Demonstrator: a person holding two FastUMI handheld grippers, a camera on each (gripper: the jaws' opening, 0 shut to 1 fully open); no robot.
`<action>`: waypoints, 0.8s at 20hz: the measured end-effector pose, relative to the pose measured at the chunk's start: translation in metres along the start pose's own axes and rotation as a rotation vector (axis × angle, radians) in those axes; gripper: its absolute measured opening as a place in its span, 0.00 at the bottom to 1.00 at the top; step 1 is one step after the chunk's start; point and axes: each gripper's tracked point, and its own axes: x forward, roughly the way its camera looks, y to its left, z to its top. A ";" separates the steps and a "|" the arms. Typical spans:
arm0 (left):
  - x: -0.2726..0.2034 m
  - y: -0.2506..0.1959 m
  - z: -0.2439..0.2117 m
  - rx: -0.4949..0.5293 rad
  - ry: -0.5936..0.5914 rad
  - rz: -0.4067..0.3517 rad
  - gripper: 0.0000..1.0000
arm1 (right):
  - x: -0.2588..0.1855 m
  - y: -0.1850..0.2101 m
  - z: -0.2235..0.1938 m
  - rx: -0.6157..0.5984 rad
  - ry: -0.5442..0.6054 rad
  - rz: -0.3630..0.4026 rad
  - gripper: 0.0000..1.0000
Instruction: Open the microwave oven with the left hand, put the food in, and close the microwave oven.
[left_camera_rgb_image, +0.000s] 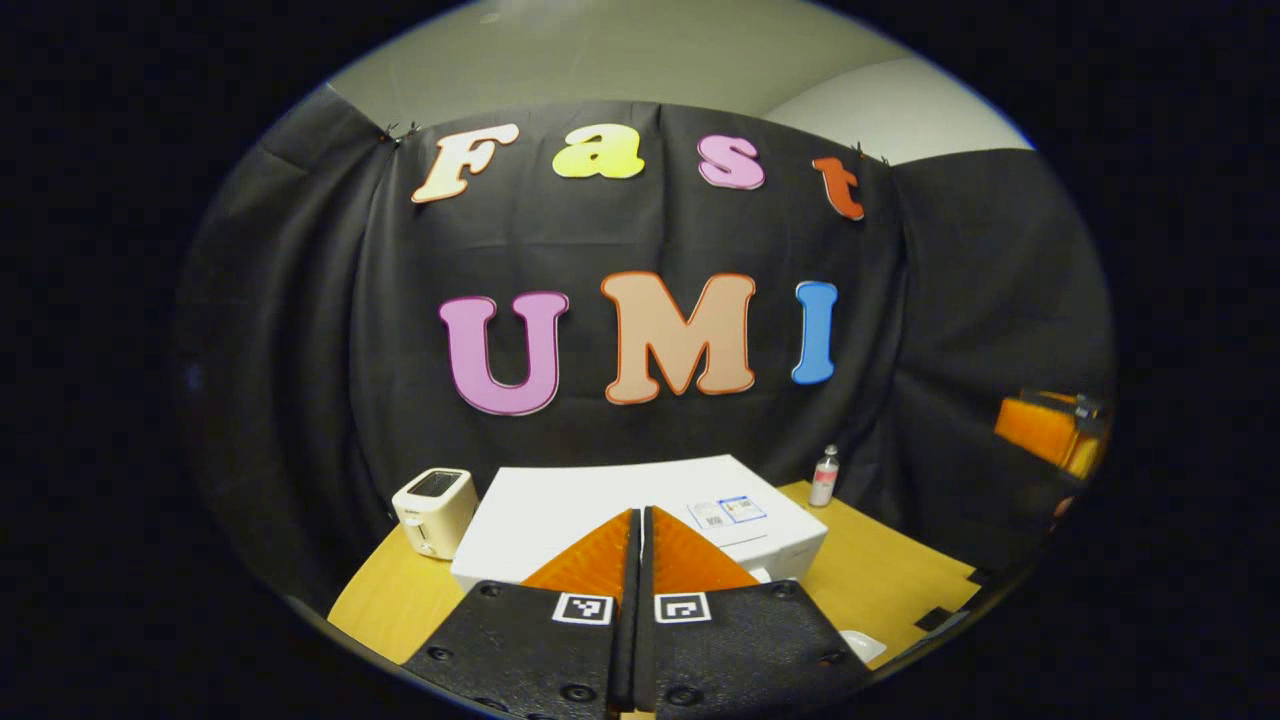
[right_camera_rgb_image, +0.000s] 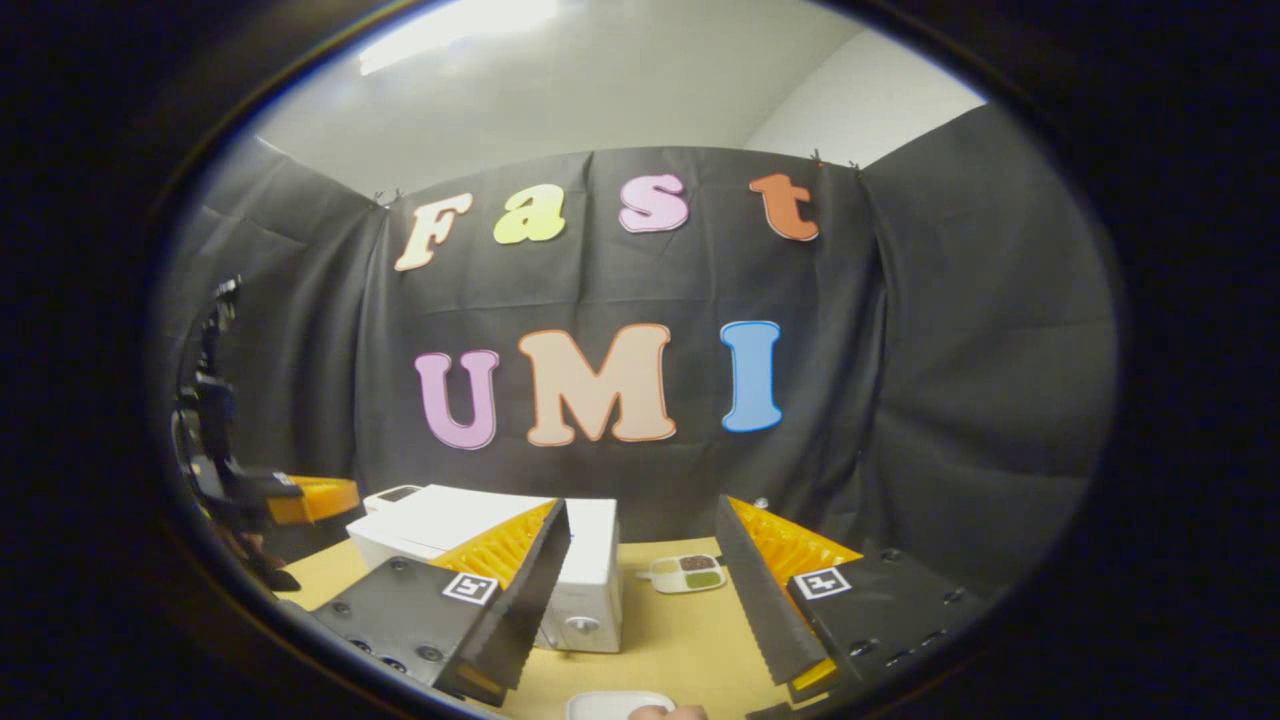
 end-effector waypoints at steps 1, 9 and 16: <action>-0.008 -0.003 0.020 -0.013 -0.037 -0.017 0.03 | 0.002 0.007 0.000 0.000 0.002 0.013 0.91; -0.031 0.000 0.077 0.059 -0.166 0.056 0.95 | 0.009 0.048 0.019 -0.032 -0.043 0.084 0.87; -0.035 -0.002 0.077 0.068 -0.148 0.057 0.97 | 0.013 0.062 0.024 -0.042 -0.042 0.122 0.87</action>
